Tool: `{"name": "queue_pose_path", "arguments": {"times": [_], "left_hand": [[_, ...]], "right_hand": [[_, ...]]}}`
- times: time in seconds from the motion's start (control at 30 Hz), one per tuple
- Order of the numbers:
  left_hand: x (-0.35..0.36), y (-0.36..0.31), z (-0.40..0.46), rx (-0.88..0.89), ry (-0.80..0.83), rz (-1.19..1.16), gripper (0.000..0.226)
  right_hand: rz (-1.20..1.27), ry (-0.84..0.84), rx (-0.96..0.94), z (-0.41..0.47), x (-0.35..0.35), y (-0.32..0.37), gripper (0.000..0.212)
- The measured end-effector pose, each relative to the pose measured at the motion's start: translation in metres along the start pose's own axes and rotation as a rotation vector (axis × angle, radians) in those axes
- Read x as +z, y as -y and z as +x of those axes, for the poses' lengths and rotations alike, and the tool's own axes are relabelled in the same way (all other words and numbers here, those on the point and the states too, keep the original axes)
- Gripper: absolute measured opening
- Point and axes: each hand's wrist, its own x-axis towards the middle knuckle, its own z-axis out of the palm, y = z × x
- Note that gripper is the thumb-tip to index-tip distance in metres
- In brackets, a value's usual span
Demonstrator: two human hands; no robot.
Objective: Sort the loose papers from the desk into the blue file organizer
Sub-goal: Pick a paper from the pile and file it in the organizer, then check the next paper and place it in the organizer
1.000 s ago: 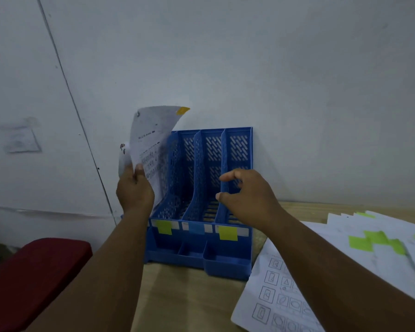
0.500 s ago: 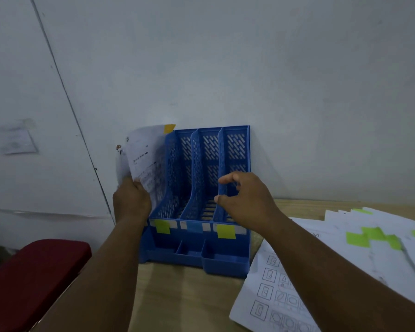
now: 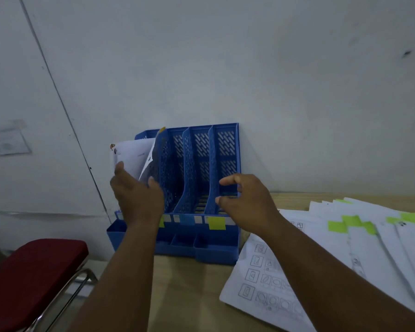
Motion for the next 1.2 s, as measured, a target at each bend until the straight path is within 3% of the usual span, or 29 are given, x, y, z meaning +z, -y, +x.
{"name": "queue_pose_path", "arguments": {"times": [0.13,0.3,0.47,0.63,0.8,1.0,1.2], "left_hand": [[0.010,-0.031,-0.045,0.223,0.005,-0.075,0.061],[0.030,-0.075,-0.107,0.370,0.264,-0.162,0.035],[0.057,-0.116,-0.175,0.338,0.561,-0.232,0.022],[0.080,-0.145,-0.229,0.320,0.689,-0.261,0.014],[0.102,-0.165,-0.274,0.270,0.826,-0.329,0.019],[0.127,-0.176,-0.321,0.213,0.928,-0.354,0.026],[0.143,-0.150,-0.337,0.176,1.030,-0.250,0.036]], "right_hand": [[-0.002,-0.026,0.023,-0.021,-0.018,-0.007,0.038],[-0.026,-0.131,0.057,-0.053,-0.057,-0.018,0.035],[-0.119,-0.293,0.121,-0.087,-0.114,-0.045,0.031],[-0.244,-0.345,0.251,-0.113,-0.167,-0.078,0.030],[-0.303,-0.318,0.379,-0.133,-0.212,-0.111,0.031],[-0.454,-0.159,0.534,-0.148,-0.232,-0.145,0.023],[-0.451,-0.171,0.532,-0.161,-0.225,-0.162,0.028]]}}
